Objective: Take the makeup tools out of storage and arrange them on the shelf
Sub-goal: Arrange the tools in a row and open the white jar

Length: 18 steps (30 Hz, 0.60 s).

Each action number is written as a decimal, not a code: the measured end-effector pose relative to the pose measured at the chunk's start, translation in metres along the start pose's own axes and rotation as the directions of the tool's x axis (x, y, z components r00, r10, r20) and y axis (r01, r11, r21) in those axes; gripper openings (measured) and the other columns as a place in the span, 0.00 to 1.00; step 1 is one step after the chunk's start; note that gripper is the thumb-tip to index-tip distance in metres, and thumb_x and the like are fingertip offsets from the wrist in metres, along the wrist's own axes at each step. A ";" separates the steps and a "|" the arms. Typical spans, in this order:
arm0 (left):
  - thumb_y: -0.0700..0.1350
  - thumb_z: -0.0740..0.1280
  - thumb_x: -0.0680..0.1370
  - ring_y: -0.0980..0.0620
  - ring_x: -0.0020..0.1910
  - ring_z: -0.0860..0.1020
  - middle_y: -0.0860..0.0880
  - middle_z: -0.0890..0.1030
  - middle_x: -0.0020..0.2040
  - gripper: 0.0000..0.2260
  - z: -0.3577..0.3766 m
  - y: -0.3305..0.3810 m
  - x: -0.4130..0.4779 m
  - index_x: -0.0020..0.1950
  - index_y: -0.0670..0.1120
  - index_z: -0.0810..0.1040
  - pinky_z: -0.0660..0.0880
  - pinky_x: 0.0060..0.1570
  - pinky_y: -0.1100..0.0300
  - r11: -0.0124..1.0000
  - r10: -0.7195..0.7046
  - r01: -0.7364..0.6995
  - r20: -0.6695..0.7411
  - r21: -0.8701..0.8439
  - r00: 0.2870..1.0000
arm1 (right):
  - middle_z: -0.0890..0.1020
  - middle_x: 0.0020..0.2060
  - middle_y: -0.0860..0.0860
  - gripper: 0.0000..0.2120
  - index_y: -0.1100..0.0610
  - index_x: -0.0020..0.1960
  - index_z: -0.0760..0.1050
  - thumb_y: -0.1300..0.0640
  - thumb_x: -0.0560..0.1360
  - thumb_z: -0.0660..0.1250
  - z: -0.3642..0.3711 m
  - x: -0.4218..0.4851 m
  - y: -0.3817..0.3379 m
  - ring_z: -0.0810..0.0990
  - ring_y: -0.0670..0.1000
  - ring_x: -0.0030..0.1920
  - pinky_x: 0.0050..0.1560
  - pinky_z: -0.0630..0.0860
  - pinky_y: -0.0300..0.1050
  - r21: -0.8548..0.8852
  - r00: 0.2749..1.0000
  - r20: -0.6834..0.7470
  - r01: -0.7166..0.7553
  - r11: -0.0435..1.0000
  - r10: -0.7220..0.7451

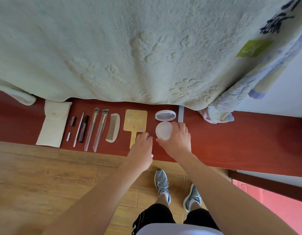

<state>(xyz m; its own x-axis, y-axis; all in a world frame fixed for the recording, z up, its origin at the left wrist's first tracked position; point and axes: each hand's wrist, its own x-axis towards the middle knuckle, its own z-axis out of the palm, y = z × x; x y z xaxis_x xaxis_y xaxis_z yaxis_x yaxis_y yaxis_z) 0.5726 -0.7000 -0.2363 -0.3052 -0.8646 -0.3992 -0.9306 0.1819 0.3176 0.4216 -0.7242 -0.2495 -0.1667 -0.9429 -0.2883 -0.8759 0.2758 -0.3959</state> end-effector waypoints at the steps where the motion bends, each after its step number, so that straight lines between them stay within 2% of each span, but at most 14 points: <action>1: 0.44 0.73 0.76 0.49 0.69 0.64 0.48 0.66 0.69 0.28 0.000 0.000 0.000 0.73 0.41 0.67 0.72 0.64 0.58 1.000 -0.005 0.004 -0.004 -0.010 1.000 | 0.70 0.59 0.52 0.39 0.55 0.65 0.68 0.35 0.62 0.75 0.001 0.000 -0.001 0.71 0.55 0.61 0.62 0.69 0.50 0.003 1.000 -0.001 -0.012 1.000 0.012; 18: 0.45 0.72 0.77 0.51 0.70 0.64 0.50 0.65 0.69 0.29 -0.001 -0.003 0.000 0.74 0.42 0.66 0.69 0.64 0.61 0.999 -0.002 0.002 0.000 -0.041 1.000 | 0.71 0.58 0.52 0.40 0.56 0.64 0.68 0.34 0.61 0.75 0.008 -0.002 -0.001 0.72 0.54 0.59 0.60 0.70 0.49 0.001 0.999 -0.036 -0.017 1.000 0.017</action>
<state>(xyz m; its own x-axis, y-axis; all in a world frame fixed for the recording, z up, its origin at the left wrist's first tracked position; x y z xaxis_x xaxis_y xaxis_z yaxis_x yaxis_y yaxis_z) 0.5754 -0.7007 -0.2363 -0.3034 -0.8648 -0.4001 -0.9222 0.1609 0.3516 0.4263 -0.7207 -0.2558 -0.1979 -0.9442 -0.2633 -0.8723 0.2922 -0.3922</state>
